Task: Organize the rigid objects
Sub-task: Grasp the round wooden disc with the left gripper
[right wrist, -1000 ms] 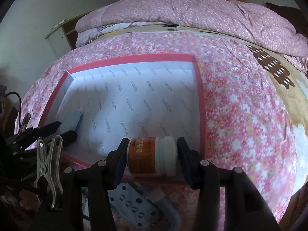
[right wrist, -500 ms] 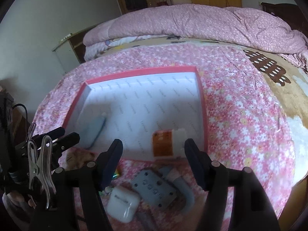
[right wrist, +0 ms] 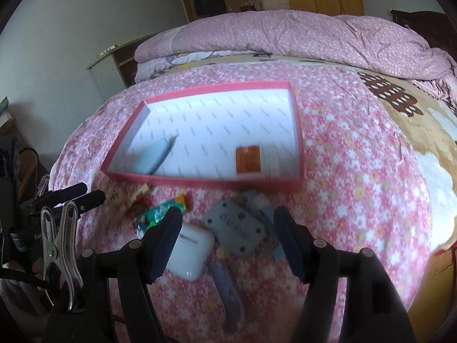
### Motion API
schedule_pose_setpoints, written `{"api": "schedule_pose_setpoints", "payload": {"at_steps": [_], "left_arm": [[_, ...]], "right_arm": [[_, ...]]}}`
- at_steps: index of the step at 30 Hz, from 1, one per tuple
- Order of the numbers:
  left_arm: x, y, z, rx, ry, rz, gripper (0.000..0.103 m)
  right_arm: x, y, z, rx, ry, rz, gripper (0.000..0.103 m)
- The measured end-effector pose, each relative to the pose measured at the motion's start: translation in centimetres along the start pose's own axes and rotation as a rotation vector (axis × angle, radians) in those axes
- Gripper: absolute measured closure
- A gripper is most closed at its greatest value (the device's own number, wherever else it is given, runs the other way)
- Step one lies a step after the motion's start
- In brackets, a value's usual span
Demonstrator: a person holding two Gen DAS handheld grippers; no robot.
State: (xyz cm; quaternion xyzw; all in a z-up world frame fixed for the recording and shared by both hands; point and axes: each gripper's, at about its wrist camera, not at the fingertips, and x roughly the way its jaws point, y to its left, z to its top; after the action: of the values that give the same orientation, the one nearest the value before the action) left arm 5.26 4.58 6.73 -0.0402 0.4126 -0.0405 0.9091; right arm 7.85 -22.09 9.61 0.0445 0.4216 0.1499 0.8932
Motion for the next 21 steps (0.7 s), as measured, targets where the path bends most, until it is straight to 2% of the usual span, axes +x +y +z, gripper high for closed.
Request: {"api": "schedule_pose_setpoints", "payload": {"at_steps": [11, 16, 21], "left_arm": [[0.3, 0.0, -1.0, 0.008, -0.028, 0.030, 0.036], [1.3, -1.1, -1.1, 0.048, -0.024, 0.030, 0.047], [2.7, -2.0, -0.9, 0.087, -0.019, 0.043, 0.065]], "right_arm": [[0.2, -0.4, -3.1, -0.001, 0.052, 0.003, 0.035], [0.0, 0.2, -4.6, -0.074, 0.066, -0.016, 0.035], [0.1, 0.4, -5.6, -0.101, 0.076, -0.021, 0.035]]}}
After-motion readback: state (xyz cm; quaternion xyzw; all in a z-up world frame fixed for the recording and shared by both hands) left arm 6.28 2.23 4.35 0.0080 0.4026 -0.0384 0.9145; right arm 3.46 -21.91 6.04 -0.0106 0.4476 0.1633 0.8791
